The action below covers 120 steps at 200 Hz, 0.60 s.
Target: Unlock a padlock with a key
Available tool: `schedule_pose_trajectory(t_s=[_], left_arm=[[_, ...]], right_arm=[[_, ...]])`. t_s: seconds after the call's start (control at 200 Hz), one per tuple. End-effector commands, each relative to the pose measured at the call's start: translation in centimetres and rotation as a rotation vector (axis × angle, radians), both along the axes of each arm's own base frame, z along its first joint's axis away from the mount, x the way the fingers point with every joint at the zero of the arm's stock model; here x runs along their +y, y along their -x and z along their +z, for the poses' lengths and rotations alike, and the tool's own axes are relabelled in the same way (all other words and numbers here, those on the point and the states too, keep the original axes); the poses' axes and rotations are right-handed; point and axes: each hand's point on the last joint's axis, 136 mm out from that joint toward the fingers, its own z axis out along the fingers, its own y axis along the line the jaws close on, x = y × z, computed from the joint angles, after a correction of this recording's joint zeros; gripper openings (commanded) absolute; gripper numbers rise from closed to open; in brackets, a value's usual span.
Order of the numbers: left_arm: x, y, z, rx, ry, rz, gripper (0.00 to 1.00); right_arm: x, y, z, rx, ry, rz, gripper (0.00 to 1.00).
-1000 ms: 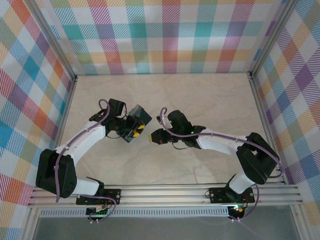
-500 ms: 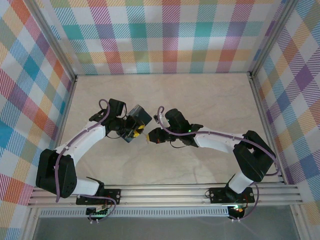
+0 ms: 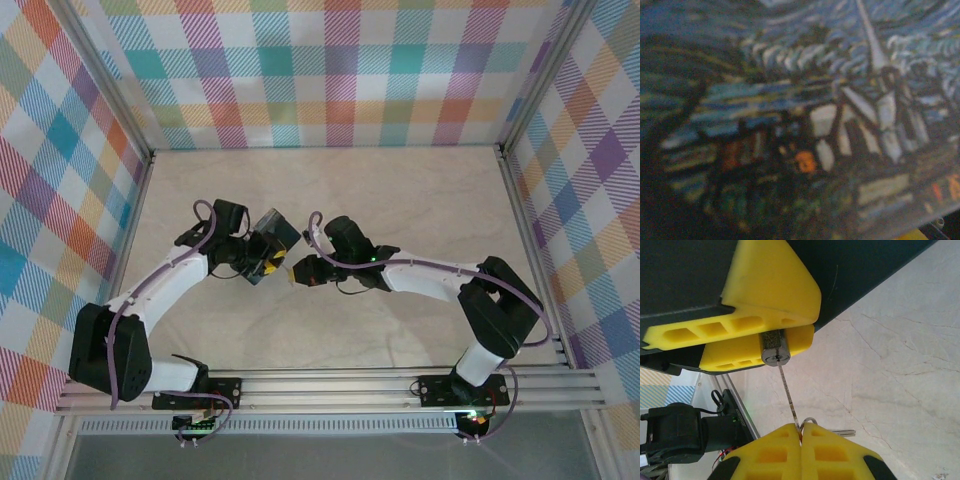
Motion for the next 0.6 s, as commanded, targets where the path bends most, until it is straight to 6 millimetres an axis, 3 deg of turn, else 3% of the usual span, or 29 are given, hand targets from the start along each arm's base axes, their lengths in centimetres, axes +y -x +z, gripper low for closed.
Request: schedule_pose_trajectory(t_s=[0.0, 0.42, 0.595], left_arm=[[-0.5, 0.6, 1.2, -0.028, 0.034, -0.038, 0.15], [0.2, 0.9, 0.1, -0.005, -0.012, -0.028, 0.14], [0.0, 0.9, 0.2, -0.004, -0.006, -0.032, 0.14]], right_arm=[[0.9, -1.0, 1.8, -0.06, -0.038, -0.007, 0.0], [0.1, -1.6, 1.6, -0.087, 0.003, -0.045, 0.0], [0.9, -1.5, 2.3, -0.099, -0.018, -0.018, 0.0]])
